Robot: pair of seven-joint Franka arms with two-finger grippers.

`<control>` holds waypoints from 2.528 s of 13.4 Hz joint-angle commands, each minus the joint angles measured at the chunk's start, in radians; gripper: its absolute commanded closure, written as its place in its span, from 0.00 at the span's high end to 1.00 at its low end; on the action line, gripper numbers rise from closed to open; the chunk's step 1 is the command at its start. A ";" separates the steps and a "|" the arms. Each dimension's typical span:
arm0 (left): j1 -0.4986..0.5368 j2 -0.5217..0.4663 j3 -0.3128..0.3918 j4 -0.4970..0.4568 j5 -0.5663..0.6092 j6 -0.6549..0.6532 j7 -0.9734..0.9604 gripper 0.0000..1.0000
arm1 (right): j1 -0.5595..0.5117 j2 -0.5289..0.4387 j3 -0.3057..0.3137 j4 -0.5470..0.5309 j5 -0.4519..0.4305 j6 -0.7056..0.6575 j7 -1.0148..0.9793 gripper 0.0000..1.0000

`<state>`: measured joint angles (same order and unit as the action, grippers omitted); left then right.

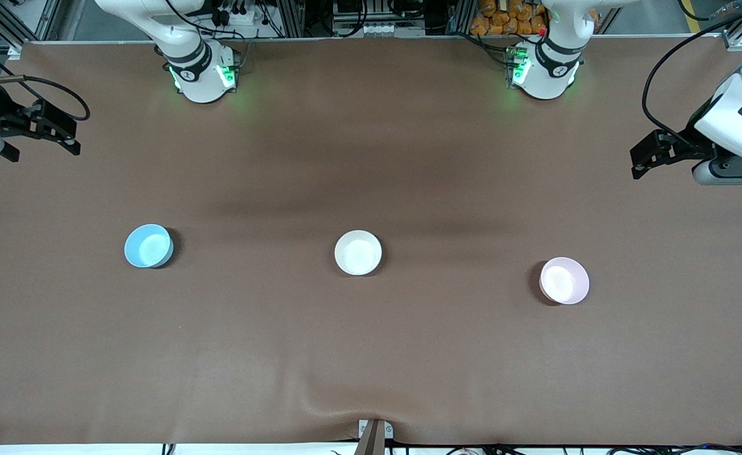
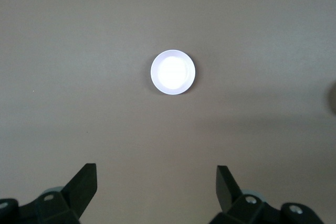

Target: Stack pink and blue bowls on white bowl

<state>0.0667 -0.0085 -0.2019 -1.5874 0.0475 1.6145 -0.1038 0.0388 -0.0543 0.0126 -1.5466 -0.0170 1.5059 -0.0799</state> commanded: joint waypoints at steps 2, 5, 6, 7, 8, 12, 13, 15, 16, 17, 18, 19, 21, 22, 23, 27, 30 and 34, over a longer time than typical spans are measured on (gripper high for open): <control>0.008 -0.008 0.004 0.027 -0.031 -0.042 0.007 1.00 | 0.001 0.013 -0.010 0.023 0.003 -0.015 0.006 1.00; 0.007 0.005 0.006 0.058 -0.031 -0.064 0.006 1.00 | -0.002 0.013 -0.011 0.020 0.003 -0.016 0.003 1.00; 0.008 0.005 0.006 0.058 -0.032 -0.064 0.009 1.00 | -0.002 0.013 -0.011 0.020 0.003 -0.015 0.005 1.00; 0.008 0.007 0.007 0.050 -0.043 -0.064 0.001 1.00 | -0.002 0.013 -0.011 0.022 0.003 -0.015 0.005 1.00; 0.007 0.016 0.007 0.052 -0.049 -0.064 -0.005 1.00 | -0.003 0.013 -0.011 0.020 0.003 -0.016 0.005 1.00; 0.008 0.016 0.007 0.053 -0.049 -0.064 -0.005 1.00 | -0.005 0.014 -0.013 0.020 0.003 -0.027 0.002 1.00; 0.008 0.015 0.007 0.052 -0.049 -0.064 -0.004 1.00 | -0.005 0.014 -0.011 0.020 0.003 -0.029 0.002 1.00; 0.008 0.016 0.009 0.053 -0.049 -0.064 -0.004 1.00 | -0.007 0.019 -0.013 0.022 0.003 -0.029 0.000 1.00; 0.008 0.016 0.010 0.055 -0.048 -0.064 -0.004 1.00 | -0.008 0.019 -0.014 0.022 0.003 -0.029 0.000 1.00; 0.010 0.016 0.010 0.053 -0.048 -0.064 -0.004 1.00 | -0.008 0.019 -0.014 0.022 0.003 -0.029 -0.001 1.00; 0.010 0.016 0.010 0.053 -0.048 -0.064 -0.004 1.00 | -0.005 0.022 -0.017 0.022 0.005 -0.030 -0.001 1.00; 0.010 0.016 0.012 0.052 -0.048 -0.064 -0.004 1.00 | -0.005 0.022 -0.017 0.022 0.005 -0.030 -0.001 1.00; 0.010 0.016 0.012 0.052 -0.048 -0.064 -0.005 1.00 | -0.007 0.024 -0.017 0.025 0.005 -0.030 -0.001 1.00; 0.011 0.016 0.012 0.052 -0.048 -0.064 -0.004 1.00 | -0.008 0.022 -0.017 0.023 0.005 -0.030 -0.001 1.00; 0.013 0.016 0.012 0.052 -0.048 -0.064 -0.002 1.00 | -0.007 0.025 -0.019 0.025 0.005 -0.030 0.000 1.00; 0.025 0.016 0.012 0.057 -0.049 -0.064 0.009 1.00 | -0.005 0.027 -0.022 0.023 0.008 -0.032 -0.001 1.00; 0.024 0.019 0.012 0.055 -0.049 -0.064 0.009 1.00 | -0.007 0.027 -0.025 0.025 0.006 -0.032 -0.001 1.00; 0.025 0.015 0.012 0.057 -0.048 -0.064 0.013 1.00 | -0.003 0.030 -0.028 0.025 0.006 -0.032 0.000 1.00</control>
<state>0.0850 0.0024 -0.1887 -1.5539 0.0177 1.5706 -0.1030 0.0375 -0.0397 -0.0131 -1.5466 -0.0170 1.4903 -0.0800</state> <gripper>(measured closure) 0.000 0.000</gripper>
